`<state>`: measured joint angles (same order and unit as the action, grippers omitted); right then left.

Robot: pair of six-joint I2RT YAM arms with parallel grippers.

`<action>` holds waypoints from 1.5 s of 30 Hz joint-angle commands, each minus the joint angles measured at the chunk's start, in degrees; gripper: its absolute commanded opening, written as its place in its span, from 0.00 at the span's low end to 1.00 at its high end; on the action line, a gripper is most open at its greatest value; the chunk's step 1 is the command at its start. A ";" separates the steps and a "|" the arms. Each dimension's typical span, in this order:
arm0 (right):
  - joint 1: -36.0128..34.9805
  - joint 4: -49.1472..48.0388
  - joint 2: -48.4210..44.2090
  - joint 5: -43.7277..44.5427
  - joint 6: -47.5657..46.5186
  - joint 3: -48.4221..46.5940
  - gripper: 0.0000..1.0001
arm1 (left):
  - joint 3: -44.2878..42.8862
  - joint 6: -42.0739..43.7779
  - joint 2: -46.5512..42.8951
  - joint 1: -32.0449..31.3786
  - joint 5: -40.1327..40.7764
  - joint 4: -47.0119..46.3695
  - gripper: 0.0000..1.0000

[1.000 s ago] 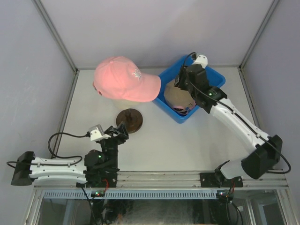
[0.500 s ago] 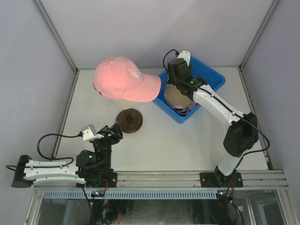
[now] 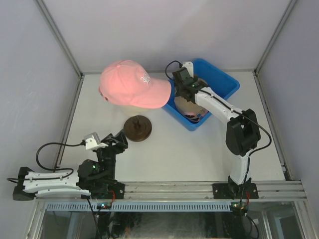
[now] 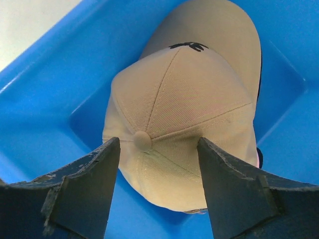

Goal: Stack the hats
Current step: Pick up the hat from the bin.

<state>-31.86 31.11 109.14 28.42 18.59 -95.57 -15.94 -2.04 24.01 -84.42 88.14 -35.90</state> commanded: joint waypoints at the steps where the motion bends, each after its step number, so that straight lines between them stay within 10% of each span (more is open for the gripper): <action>1: 0.46 1.33 1.26 2.52 0.00 -3.30 0.62 | -0.92 -0.58 -0.63 -0.39 -2.42 0.70 0.67; 4: 0.94 2.38 2.32 2.83 0.45 -3.84 0.55 | -0.92 -0.75 -0.42 -0.39 -2.36 0.74 0.67; 11: 1.84 2.71 2.02 2.66 1.10 -3.48 0.02 | -1.28 -0.94 0.64 -0.44 -2.10 0.66 0.67; 45: 3.11 3.87 -24.07 4.54 8.76 -4.30 0.00 | -8.07 2.65 2.34 -0.39 -2.72 3.76 0.67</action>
<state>-29.63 34.87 91.46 30.85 22.87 -96.38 -19.38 -1.26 25.89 -84.49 86.76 -33.17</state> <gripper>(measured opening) 0.050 0.674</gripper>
